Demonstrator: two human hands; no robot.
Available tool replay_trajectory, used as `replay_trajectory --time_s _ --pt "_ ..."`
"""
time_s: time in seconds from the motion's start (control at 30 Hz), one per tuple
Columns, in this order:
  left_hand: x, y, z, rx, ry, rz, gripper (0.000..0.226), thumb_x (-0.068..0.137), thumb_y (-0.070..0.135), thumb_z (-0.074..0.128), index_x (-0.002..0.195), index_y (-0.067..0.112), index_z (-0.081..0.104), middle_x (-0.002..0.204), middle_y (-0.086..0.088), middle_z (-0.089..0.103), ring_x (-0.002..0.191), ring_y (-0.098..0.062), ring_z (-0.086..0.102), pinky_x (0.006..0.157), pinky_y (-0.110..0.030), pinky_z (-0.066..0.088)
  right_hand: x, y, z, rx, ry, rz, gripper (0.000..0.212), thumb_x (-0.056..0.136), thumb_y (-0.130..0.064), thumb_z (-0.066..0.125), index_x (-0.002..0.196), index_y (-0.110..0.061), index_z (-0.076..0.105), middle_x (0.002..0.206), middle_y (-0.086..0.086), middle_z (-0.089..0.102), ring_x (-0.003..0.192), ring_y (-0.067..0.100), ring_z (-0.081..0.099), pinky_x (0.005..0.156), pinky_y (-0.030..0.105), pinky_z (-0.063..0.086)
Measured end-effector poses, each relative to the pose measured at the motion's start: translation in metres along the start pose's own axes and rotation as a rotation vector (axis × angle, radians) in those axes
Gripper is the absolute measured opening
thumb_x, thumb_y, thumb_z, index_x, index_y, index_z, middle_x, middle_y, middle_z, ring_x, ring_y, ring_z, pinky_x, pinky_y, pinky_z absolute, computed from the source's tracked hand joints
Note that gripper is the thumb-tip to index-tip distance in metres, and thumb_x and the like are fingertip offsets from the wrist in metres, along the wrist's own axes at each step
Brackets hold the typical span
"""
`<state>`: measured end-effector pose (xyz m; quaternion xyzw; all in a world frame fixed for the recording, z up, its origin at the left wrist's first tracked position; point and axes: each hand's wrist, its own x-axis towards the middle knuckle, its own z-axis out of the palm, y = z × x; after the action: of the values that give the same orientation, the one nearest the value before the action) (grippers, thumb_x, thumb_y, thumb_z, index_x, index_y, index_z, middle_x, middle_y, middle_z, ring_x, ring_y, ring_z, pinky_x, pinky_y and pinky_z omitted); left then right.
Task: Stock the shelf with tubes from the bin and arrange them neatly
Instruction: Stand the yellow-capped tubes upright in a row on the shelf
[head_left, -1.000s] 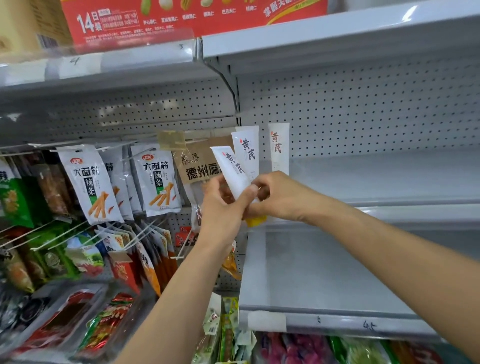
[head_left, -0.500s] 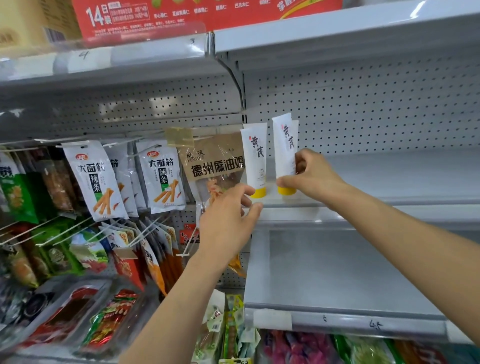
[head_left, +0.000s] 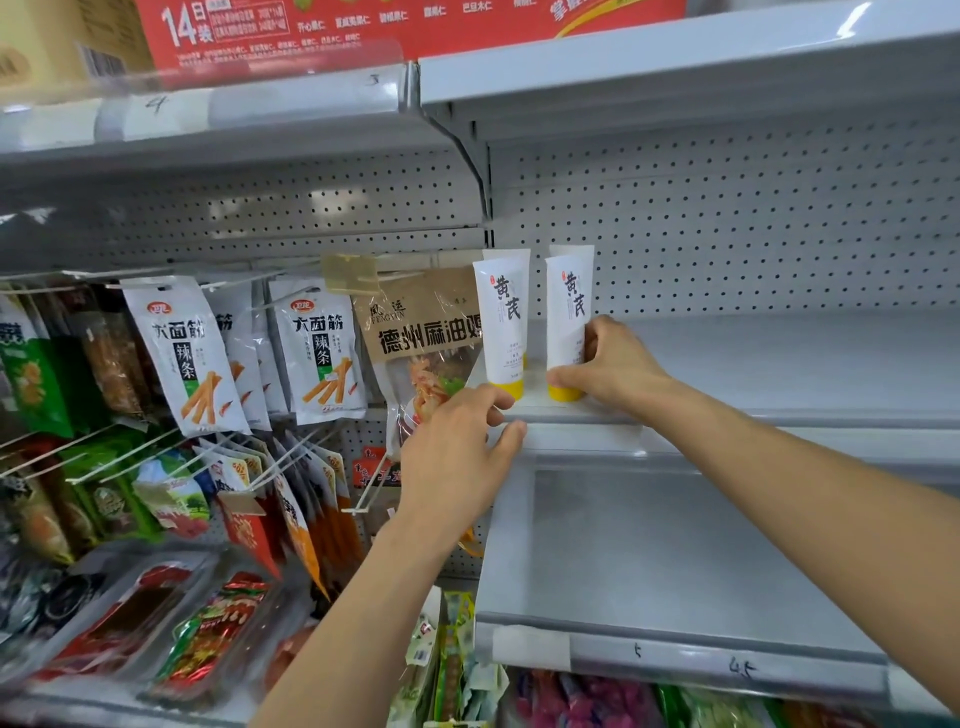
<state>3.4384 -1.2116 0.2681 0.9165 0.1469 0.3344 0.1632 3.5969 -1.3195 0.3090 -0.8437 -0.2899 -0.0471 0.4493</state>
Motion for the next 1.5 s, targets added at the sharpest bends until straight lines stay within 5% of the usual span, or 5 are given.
replay_trajectory --time_s 0.43,0.8,1.0,1.3,1.5 --pt "-0.014 0.022 0.009 0.015 0.016 -0.084 0.022 0.091 0.040 0.055 0.112 0.033 0.058 0.098 0.015 0.063 0.084 -0.006 0.060 0.069 -0.029 0.051 -0.009 0.011 -0.009 -0.003 -0.045 -0.003 0.055 0.079 -0.021 0.073 0.127 -0.008 0.048 0.116 0.006 0.058 0.102 0.020 0.055 0.079 0.025 0.038" --pt "-0.076 -0.003 0.024 0.028 -0.079 -0.076 0.022 0.090 0.040 0.058 0.110 0.030 0.059 0.093 0.015 0.064 0.080 -0.007 0.058 0.069 -0.029 0.050 -0.130 0.029 -0.002 -0.476 0.114 -0.568 0.024 0.084 -0.022 0.059 0.106 -0.014 0.061 0.104 0.006 0.063 0.098 0.032 0.056 0.076 0.041 0.044" --pt "-0.148 -0.053 0.067 -0.037 -0.344 -0.258 0.020 0.091 0.037 0.058 0.108 0.026 0.061 0.092 0.010 0.068 0.081 -0.012 0.064 0.074 -0.034 0.052 -0.184 0.075 0.068 -0.452 -0.323 -0.312 0.028 0.092 -0.033 0.054 0.118 -0.024 0.055 0.118 -0.003 0.058 0.109 0.020 0.054 0.080 0.033 0.042" --pt "-0.285 -0.145 0.176 -0.248 -0.727 -0.757 0.019 0.090 0.035 0.063 0.104 0.023 0.061 0.089 0.001 0.067 0.093 -0.021 0.067 0.080 -0.029 0.050 -0.267 0.220 0.194 -0.397 -0.853 0.174 0.009 0.088 -0.031 0.058 0.084 -0.028 0.051 0.094 -0.005 0.059 0.090 0.020 0.059 0.063 0.027 0.041" --pt "-0.357 -0.169 0.279 -0.161 -0.957 -0.792 0.040 0.093 0.031 0.058 0.129 0.014 0.051 0.124 -0.009 0.059 0.118 -0.024 0.055 0.093 -0.029 0.040 -0.302 0.316 0.261 -0.410 -0.994 0.392 0.008 0.086 -0.024 0.059 0.088 -0.022 0.052 0.115 0.012 0.064 0.106 0.031 0.060 0.073 0.029 0.040"
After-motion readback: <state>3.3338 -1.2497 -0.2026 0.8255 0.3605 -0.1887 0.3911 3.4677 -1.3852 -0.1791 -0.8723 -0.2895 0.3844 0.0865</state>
